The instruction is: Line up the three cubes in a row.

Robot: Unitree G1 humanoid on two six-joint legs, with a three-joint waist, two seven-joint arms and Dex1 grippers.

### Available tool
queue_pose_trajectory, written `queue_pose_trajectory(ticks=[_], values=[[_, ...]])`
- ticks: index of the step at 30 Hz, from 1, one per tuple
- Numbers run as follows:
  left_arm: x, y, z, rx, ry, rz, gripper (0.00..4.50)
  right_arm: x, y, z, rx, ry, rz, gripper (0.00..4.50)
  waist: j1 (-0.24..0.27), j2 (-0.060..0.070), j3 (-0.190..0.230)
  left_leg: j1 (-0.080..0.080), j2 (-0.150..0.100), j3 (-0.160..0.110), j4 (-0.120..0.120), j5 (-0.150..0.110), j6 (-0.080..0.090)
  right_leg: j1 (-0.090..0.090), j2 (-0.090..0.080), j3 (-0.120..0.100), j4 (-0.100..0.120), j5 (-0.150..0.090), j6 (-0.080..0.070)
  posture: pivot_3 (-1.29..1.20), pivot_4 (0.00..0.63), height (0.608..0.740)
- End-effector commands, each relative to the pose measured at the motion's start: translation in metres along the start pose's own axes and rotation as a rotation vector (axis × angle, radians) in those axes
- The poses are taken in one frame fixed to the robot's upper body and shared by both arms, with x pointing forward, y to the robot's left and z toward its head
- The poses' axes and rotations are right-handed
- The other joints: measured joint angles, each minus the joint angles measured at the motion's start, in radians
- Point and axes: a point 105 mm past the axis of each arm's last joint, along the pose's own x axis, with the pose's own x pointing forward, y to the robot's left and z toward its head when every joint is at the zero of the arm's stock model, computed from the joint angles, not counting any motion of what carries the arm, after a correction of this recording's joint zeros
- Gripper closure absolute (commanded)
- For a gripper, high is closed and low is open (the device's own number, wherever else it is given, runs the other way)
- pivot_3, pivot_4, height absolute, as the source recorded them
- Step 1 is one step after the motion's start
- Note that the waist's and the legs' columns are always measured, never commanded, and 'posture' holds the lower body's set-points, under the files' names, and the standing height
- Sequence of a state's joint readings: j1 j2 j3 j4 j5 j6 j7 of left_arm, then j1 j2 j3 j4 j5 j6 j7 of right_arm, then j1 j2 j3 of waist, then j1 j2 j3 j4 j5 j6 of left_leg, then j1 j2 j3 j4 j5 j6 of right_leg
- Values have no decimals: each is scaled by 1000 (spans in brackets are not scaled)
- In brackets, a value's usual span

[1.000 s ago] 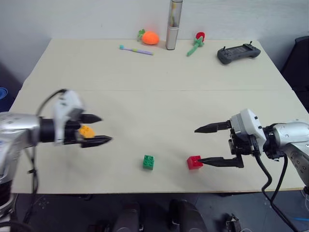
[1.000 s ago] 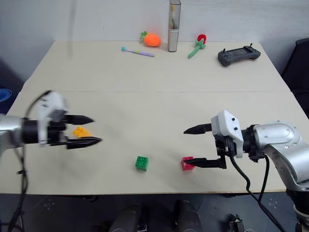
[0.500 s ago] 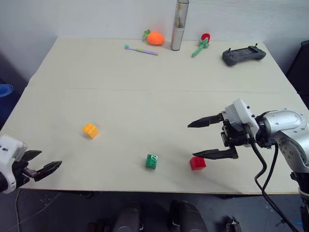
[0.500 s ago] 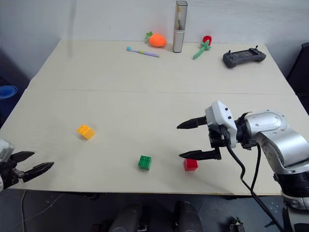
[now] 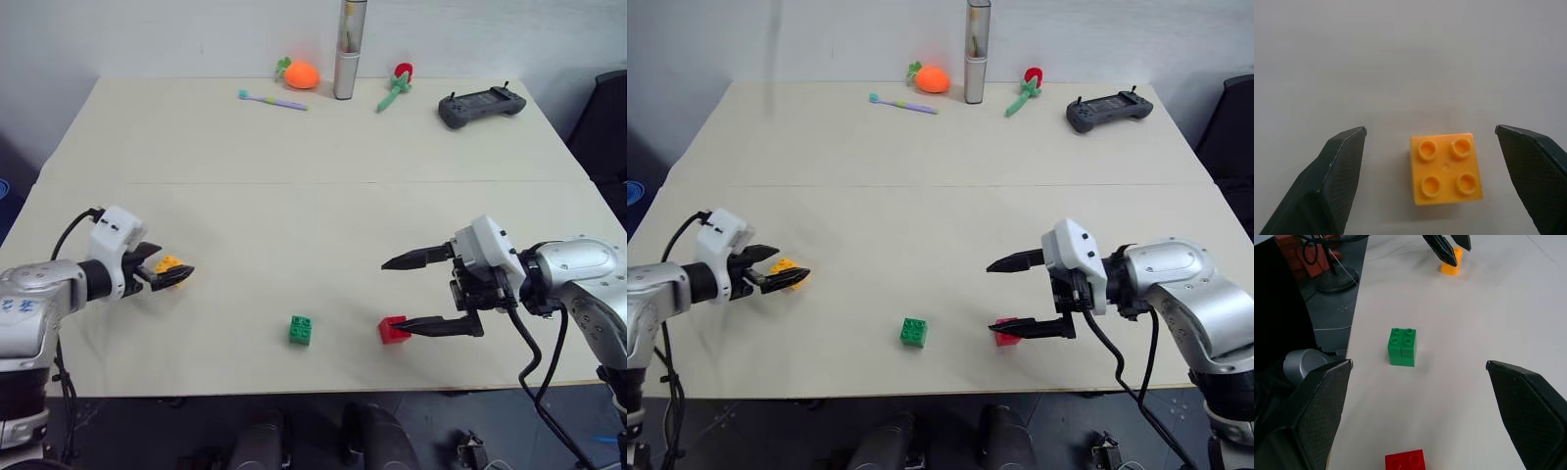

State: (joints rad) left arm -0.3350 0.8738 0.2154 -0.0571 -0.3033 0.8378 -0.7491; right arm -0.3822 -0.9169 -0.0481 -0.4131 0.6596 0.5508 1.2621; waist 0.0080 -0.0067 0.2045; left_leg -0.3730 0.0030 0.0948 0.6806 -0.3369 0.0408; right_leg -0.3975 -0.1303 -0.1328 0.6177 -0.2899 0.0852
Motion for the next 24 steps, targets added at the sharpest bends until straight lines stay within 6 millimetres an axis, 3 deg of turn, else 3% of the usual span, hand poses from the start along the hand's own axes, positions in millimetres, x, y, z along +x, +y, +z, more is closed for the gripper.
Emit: queue_pose_trajectory(ticks=[1, 4, 11, 20, 24], values=[[4, 6, 5, 25, 1, 21, 233, -3, 4, 10, -46, -5, -16, 0, -1, 0, 0, 0, 0, 0, 0, 0, 0, 0, 0, 0, 0, 0, 0, 0, 150, 740], [6, 3, 6, 24, 12, -7, 872, -2, 5, 10, -49, -4, -28, 0, -1, 0, 0, 1, 0, 0, 0, 0, 0, 0, 0, 0, 1, 0, 0, 0, 150, 740], [3, 3, 0, 29, 50, -27, 2989, -1, 6, 8, -39, -10, -49, 0, -1, 0, 0, 0, 0, 0, 0, 0, 0, 0, 0, 0, 1, 0, 0, 0, 150, 740], [-3, 3, 2, 43, 49, -31, 2976, 0, 6, 5, -31, -14, -56, 0, 0, 0, 0, 0, 0, 0, 0, 0, 0, 0, 0, 0, 1, 0, 0, 0, 150, 740], [-5, -25, 20, 130, -19, -183, 2976, 1, 6, 5, -29, -15, -55, 0, -1, 0, 0, 0, 0, 0, 0, 0, 0, 0, 0, 0, 1, 0, 0, 0, 150, 740]])
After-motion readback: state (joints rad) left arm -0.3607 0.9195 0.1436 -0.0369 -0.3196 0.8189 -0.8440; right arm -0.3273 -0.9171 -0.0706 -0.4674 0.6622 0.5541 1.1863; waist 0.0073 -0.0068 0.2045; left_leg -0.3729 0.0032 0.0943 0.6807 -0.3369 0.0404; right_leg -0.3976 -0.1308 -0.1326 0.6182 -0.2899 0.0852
